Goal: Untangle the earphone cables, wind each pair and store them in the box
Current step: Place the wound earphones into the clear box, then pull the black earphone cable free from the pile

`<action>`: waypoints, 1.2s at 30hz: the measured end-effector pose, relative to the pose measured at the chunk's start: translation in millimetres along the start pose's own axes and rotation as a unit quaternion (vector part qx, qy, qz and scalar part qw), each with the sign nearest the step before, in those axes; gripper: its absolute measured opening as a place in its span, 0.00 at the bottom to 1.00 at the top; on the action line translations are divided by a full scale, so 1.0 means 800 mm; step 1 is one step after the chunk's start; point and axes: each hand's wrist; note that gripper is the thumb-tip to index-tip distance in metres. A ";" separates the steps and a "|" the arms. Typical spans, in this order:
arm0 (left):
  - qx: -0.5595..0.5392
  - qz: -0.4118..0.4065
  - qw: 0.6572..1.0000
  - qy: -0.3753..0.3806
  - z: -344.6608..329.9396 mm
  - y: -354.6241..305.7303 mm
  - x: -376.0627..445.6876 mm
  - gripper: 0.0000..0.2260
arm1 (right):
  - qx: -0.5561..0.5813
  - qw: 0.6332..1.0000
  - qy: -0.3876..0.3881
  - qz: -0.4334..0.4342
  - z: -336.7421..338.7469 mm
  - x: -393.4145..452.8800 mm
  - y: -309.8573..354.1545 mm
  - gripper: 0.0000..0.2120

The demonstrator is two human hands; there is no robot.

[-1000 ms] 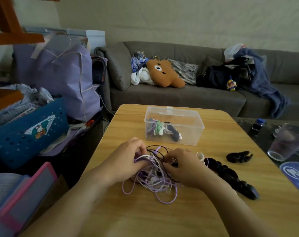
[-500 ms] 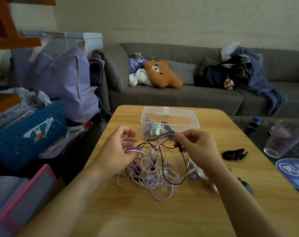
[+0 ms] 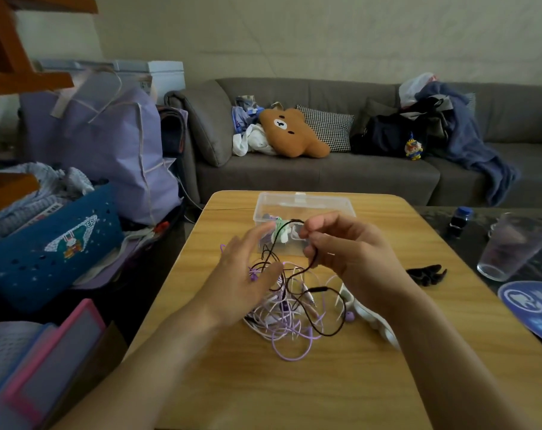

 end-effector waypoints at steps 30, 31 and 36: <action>-0.152 0.169 0.949 -0.218 0.013 -0.009 0.016 0.25 | 0.083 0.966 -0.092 -0.226 0.062 0.004 0.016 0.45; -0.163 0.172 0.946 -0.222 0.009 -0.013 0.018 0.26 | 0.109 0.967 -0.081 -0.217 0.057 0.006 0.016 0.47; -0.286 0.101 0.911 -0.280 -0.009 -0.049 0.027 0.19 | 0.140 0.977 0.011 -0.161 0.030 0.011 0.021 0.49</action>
Point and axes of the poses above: each hand's wrist, its own x-axis towards the middle knuckle, its own z-axis out of the back of the hand, y = z × x, and after that the axes turned 7 degrees about -x, right-handed
